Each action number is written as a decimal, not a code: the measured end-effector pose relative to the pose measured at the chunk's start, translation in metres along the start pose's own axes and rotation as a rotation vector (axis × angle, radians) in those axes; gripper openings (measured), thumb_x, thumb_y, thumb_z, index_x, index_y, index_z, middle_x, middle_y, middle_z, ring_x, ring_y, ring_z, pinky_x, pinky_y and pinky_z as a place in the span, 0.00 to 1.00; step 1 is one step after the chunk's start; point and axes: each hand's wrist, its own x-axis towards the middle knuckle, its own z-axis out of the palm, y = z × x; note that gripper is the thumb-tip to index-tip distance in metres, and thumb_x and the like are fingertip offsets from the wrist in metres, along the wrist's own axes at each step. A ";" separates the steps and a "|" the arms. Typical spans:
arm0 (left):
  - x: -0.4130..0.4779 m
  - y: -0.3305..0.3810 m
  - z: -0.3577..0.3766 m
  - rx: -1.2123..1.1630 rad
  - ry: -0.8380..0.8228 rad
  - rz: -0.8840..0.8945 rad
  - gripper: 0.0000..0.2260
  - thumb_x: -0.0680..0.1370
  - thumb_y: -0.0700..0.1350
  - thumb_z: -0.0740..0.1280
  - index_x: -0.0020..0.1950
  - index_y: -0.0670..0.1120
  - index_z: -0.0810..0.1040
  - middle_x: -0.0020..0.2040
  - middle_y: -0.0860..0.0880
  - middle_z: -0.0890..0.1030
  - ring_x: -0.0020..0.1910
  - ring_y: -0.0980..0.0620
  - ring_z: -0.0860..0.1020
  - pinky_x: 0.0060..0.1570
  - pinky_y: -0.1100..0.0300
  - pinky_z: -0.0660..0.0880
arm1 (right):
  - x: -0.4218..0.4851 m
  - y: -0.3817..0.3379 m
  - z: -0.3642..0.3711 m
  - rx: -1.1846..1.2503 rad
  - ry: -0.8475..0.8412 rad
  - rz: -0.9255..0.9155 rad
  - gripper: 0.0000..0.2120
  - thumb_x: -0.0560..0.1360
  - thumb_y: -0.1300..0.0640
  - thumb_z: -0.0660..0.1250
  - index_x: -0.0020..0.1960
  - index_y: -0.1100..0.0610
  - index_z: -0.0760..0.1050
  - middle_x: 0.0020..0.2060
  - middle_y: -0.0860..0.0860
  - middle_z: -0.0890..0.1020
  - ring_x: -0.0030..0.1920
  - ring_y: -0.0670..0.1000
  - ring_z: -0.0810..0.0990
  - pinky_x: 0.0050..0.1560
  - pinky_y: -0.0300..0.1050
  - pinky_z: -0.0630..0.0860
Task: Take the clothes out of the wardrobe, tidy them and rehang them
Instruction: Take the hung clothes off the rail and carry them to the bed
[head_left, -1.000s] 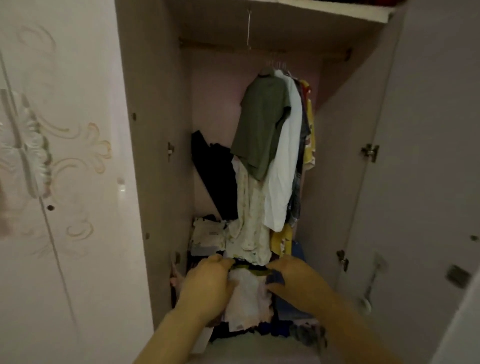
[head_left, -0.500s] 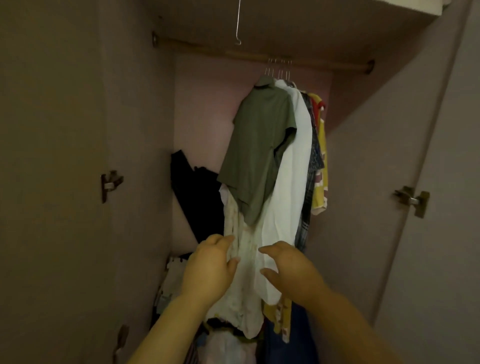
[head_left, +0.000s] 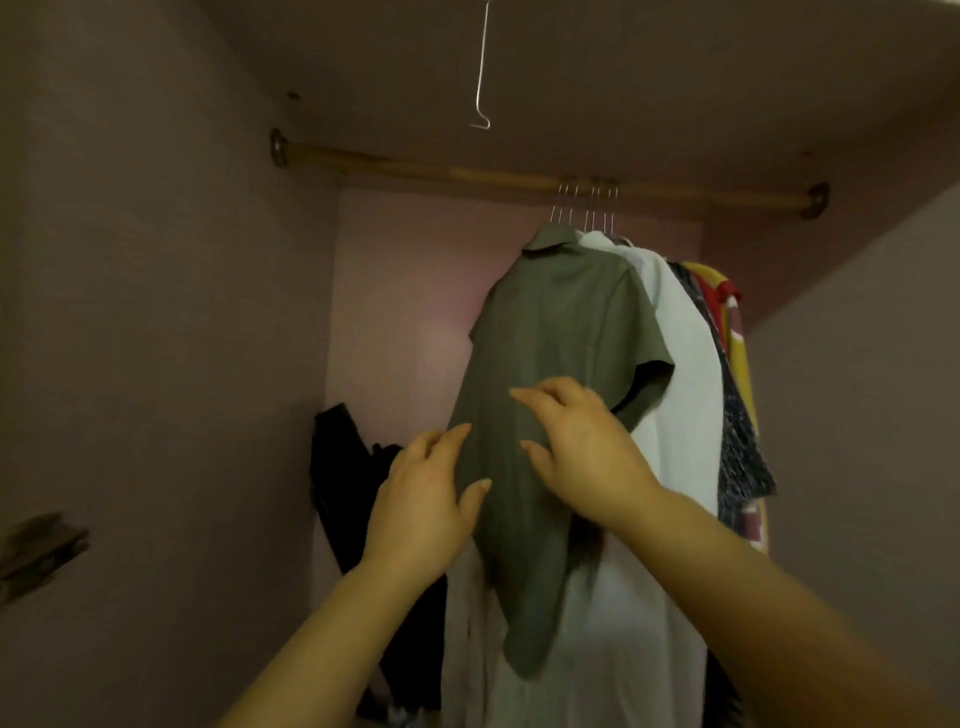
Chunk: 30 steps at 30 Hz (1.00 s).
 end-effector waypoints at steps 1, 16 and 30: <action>0.019 -0.005 0.005 -0.019 0.007 0.013 0.27 0.77 0.53 0.64 0.74 0.51 0.61 0.69 0.49 0.66 0.64 0.51 0.68 0.59 0.58 0.69 | 0.021 0.006 0.000 -0.027 0.030 -0.005 0.25 0.77 0.56 0.63 0.73 0.53 0.62 0.67 0.54 0.67 0.64 0.55 0.66 0.63 0.44 0.66; 0.195 -0.033 0.056 -0.044 0.115 0.168 0.28 0.76 0.51 0.65 0.74 0.49 0.60 0.69 0.45 0.64 0.67 0.46 0.66 0.65 0.50 0.66 | 0.175 0.128 0.008 -0.640 0.291 0.205 0.48 0.69 0.37 0.68 0.75 0.62 0.50 0.69 0.60 0.65 0.69 0.59 0.63 0.69 0.52 0.55; 0.279 -0.007 0.057 0.262 0.270 0.271 0.30 0.76 0.54 0.64 0.75 0.49 0.57 0.72 0.46 0.62 0.70 0.45 0.61 0.67 0.51 0.61 | 0.199 0.201 0.015 -0.403 0.516 0.030 0.37 0.63 0.40 0.74 0.65 0.60 0.73 0.54 0.60 0.78 0.51 0.63 0.75 0.49 0.53 0.70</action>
